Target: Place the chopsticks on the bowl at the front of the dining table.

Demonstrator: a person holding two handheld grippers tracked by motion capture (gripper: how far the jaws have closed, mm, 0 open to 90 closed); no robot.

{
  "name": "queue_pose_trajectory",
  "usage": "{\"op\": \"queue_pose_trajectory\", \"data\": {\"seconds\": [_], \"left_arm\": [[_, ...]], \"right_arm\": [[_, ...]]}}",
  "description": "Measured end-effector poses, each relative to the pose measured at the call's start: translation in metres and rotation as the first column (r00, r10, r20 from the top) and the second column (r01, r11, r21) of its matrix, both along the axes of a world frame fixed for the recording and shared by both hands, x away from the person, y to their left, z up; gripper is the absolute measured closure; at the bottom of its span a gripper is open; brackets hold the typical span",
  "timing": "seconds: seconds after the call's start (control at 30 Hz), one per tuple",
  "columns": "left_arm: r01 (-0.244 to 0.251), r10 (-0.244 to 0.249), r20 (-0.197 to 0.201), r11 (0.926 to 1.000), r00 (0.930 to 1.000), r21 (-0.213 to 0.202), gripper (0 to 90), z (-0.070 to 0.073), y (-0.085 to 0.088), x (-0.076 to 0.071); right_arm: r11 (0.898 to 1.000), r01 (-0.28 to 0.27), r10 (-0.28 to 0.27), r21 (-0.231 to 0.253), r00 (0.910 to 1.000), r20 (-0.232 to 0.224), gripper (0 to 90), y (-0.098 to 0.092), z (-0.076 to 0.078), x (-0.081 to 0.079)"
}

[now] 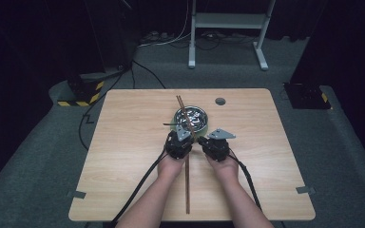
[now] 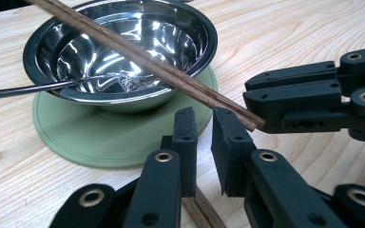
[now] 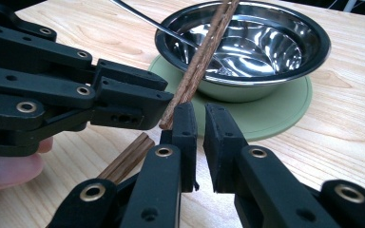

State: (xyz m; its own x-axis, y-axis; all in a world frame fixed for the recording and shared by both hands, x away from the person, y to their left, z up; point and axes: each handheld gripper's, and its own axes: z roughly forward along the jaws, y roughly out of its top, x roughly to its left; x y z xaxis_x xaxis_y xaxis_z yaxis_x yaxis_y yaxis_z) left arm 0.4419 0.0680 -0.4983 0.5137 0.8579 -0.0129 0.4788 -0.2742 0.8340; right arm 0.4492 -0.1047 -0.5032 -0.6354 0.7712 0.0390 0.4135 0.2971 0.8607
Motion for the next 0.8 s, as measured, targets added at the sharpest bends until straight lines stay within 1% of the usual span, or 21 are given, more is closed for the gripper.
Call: {"op": "queue_pose_trajectory", "data": {"seconds": [0.1,0.17,0.23,0.3,0.4,0.47,0.5,0.57,0.67,0.73,0.8], "left_arm": [[-0.002,0.002,0.002,1.0,1.0,-0.001,79.4,-0.0005,0.0014,-0.0006],[-0.003,0.003,-0.004,1.0,1.0,0.005,79.5,-0.0003,0.0024,-0.0012],[-0.006,0.006,-0.004,1.0,1.0,-0.002,79.4,-0.0008,0.0026,-0.0014],[-0.005,0.005,-0.004,1.0,1.0,0.002,79.4,-0.0008,0.003,-0.0013],[-0.004,0.004,-0.003,1.0,1.0,-0.003,79.5,-0.0009,0.0035,-0.0008],[-0.004,0.004,-0.001,1.0,1.0,-0.002,79.5,-0.0008,0.0036,-0.0007],[-0.005,0.005,-0.003,1.0,1.0,0.002,79.4,-0.0009,0.0038,-0.0006],[-0.013,0.013,-0.002,0.9999,0.9999,0.009,79.1,-0.0007,0.005,0.0],[-0.031,0.031,-0.001,0.9995,0.9995,-0.003,79.1,-0.0007,0.0079,0.0013],[-0.032,0.032,0.0,0.9995,0.9995,-0.005,79.1,-0.0003,0.0087,0.0023],[-0.032,0.032,0.003,0.9995,0.9995,-0.007,79.1,-0.0001,0.0081,0.0026]], "right_arm": [[1.0,-0.004,0.004,0.001,1.0,-0.007,82.5,0.0023,0.0004,-0.0017],[1.0,-0.011,0.011,-0.004,0.9999,-0.003,82.6,0.0026,0.0007,-0.002],[1.0,-0.012,0.012,-0.006,0.9999,0.002,82.5,0.0033,0.0005,-0.0022],[1.0,-0.014,0.014,-0.005,0.9999,0.002,82.6,0.0036,0.0005,-0.0023],[1.0,-0.018,0.018,-0.007,0.9998,0.006,82.8,0.0038,0.0004,-0.0024],[1.0,-0.02,0.02,-0.007,0.9998,0.001,82.8,0.0041,0.0006,-0.0031],[1.0,-0.024,0.024,-0.009,0.9997,0.007,82.8,0.0041,0.0006,-0.003],[1.0,-0.02,0.02,-0.012,0.9998,0.008,82.7,0.0042,0.0012,-0.0037],[1.0,-0.008,0.008,-0.003,0.9999,0.011,82.6,0.0027,0.0013,-0.0027],[1.0,0.0,0.0,0.002,1.0,0.001,82.6,0.0023,0.0006,-0.0018],[1.0,0.0,0.0,0.001,1.0,0.0,82.5,0.0023,0.0,-0.0011]]}}
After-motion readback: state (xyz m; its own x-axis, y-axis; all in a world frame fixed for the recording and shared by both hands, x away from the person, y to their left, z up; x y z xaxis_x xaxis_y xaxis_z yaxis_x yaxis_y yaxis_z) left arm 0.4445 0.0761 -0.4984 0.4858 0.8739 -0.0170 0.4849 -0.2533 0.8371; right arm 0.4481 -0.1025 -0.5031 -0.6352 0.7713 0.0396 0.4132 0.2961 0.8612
